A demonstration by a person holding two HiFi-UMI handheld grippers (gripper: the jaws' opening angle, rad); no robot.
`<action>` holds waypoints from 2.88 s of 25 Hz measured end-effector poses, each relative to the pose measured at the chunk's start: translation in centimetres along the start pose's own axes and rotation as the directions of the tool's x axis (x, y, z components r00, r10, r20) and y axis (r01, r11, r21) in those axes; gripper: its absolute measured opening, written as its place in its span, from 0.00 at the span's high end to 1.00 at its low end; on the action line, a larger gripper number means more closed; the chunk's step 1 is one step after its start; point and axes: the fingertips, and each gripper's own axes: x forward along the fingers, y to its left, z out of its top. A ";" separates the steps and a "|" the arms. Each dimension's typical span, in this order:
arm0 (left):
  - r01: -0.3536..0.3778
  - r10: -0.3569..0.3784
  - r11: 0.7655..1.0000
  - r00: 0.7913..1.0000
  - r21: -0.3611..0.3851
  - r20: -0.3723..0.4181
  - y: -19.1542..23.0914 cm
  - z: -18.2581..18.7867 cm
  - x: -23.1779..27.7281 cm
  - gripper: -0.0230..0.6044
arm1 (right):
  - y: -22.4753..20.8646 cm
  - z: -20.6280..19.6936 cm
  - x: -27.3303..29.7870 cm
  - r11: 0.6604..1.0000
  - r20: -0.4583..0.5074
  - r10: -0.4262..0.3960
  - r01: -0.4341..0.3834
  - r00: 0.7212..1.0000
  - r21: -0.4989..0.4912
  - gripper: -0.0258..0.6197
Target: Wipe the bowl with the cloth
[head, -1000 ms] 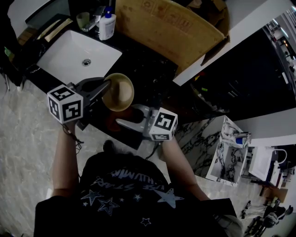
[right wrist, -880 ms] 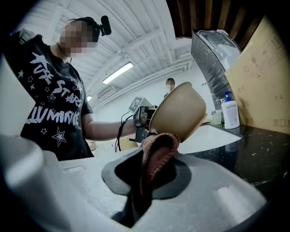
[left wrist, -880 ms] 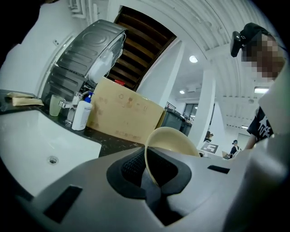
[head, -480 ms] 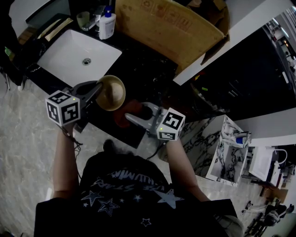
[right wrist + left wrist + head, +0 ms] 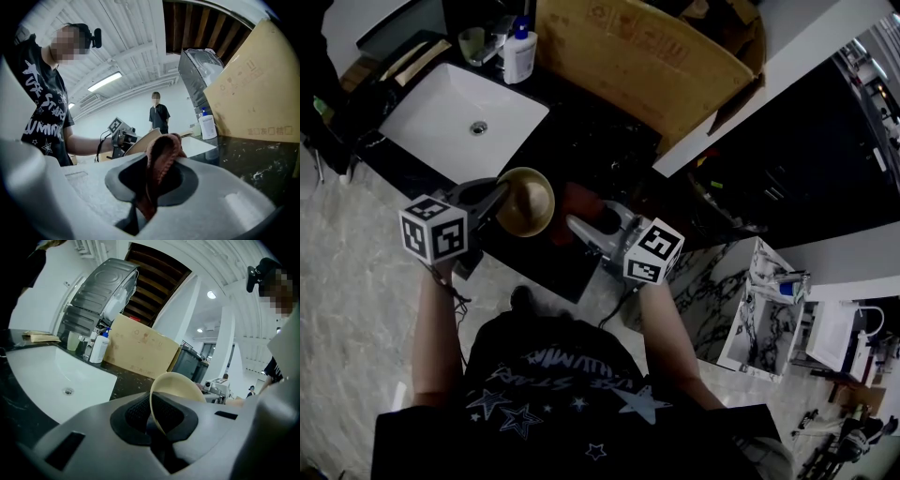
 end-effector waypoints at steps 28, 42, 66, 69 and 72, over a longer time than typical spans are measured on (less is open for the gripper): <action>-0.258 0.242 0.964 0.952 -0.066 -0.186 6.7 -1.1 5.7 0.93 | -8.2 3.6 -2.7 0.903 0.074 -0.416 0.421 0.906 -0.086 0.88; -0.253 0.230 0.965 0.942 -0.069 -0.245 8.2 -0.8 8.0 0.93 | -10.0 3.5 -2.6 0.885 0.074 -0.458 0.463 0.886 -0.055 0.88; -0.353 0.352 0.934 0.936 -0.060 -0.032 6.9 1.7 4.9 0.78 | -8.2 3.2 -3.7 0.904 0.080 -0.420 0.424 0.904 -0.054 0.88; -0.364 0.364 0.929 0.931 -0.065 -0.005 5.5 1.3 3.7 0.79 | -7.2 3.4 -4.3 0.912 0.089 -0.402 0.407 0.911 -0.054 0.88; -0.386 0.387 0.921 0.922 -0.058 0.011 3.8 0.7 2.6 0.84 | -5.7 3.5 -5.2 0.923 0.095 -0.376 0.381 0.922 -0.052 0.88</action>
